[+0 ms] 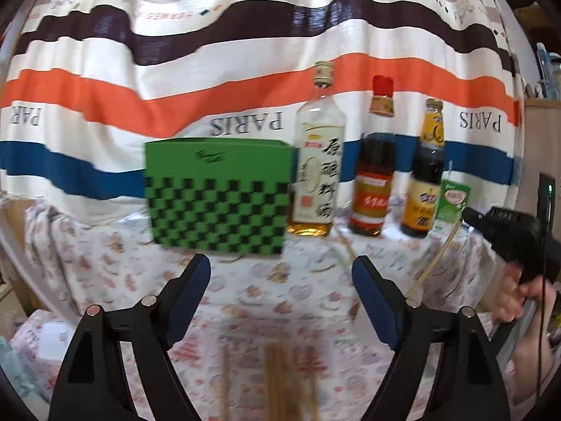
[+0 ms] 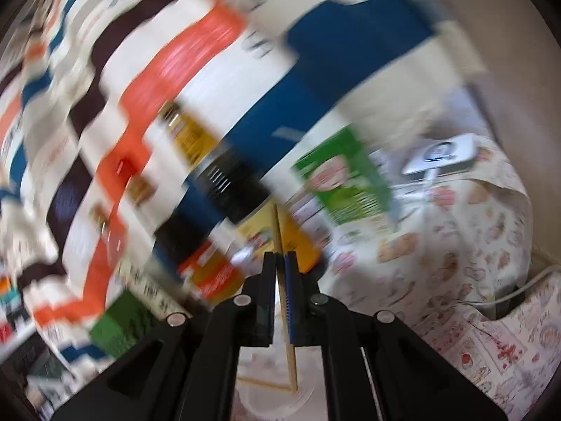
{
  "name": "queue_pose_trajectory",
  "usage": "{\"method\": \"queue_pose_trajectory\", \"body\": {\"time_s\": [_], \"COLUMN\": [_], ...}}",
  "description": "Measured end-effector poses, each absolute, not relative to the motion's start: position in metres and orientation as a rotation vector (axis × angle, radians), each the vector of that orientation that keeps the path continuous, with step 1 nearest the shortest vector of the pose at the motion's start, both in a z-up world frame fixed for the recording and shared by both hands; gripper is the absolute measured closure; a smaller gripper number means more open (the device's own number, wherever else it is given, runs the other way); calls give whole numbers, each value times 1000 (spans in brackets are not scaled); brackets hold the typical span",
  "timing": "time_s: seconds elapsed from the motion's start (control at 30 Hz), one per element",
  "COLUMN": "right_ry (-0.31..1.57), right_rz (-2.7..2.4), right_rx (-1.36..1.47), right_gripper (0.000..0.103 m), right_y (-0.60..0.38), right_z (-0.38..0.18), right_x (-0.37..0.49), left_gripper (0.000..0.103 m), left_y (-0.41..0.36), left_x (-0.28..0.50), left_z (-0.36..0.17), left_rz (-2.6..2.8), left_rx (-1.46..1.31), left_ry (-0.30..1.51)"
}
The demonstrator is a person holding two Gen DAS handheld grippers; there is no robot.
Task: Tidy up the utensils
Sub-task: 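Carry both chopsticks over the clear cup and open both grippers to drop them in, then withdraw both open grippers from the cup back toward the loose chopsticks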
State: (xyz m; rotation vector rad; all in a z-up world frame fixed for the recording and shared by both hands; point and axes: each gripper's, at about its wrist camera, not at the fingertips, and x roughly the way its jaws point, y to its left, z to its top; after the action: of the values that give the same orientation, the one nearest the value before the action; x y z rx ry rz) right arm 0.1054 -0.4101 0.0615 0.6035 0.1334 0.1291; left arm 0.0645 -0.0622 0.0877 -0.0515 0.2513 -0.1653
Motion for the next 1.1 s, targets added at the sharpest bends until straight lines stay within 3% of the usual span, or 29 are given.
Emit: {"method": "queue_pose_trajectory", "body": {"time_s": [0.33, 0.37, 0.43, 0.6, 0.77, 1.1], "right_ry": [308, 310, 310, 277, 310, 323], "right_rz": [169, 168, 133, 101, 130, 218], "right_rx": [339, 321, 293, 285, 261, 166], "right_gripper": [97, 92, 60, 43, 38, 27], "right_y": [-342, -338, -330, -323, -312, -284], "right_z": [63, 65, 68, 82, 96, 102], "right_x": [121, 120, 115, 97, 85, 69], "left_gripper": [8, 8, 8, 8, 2, 1], "left_y": [-45, -44, -41, -25, -14, 2], "left_x": [56, 59, 67, 79, 78, 91], "left_z": [59, 56, 50, 41, 42, 35], "left_rz": [-86, -61, 1, 6, 35, 42], "left_rx": [-45, -30, -11, -96, -135, -181], "left_ry": [246, 252, 273, 342, 325, 388]}}
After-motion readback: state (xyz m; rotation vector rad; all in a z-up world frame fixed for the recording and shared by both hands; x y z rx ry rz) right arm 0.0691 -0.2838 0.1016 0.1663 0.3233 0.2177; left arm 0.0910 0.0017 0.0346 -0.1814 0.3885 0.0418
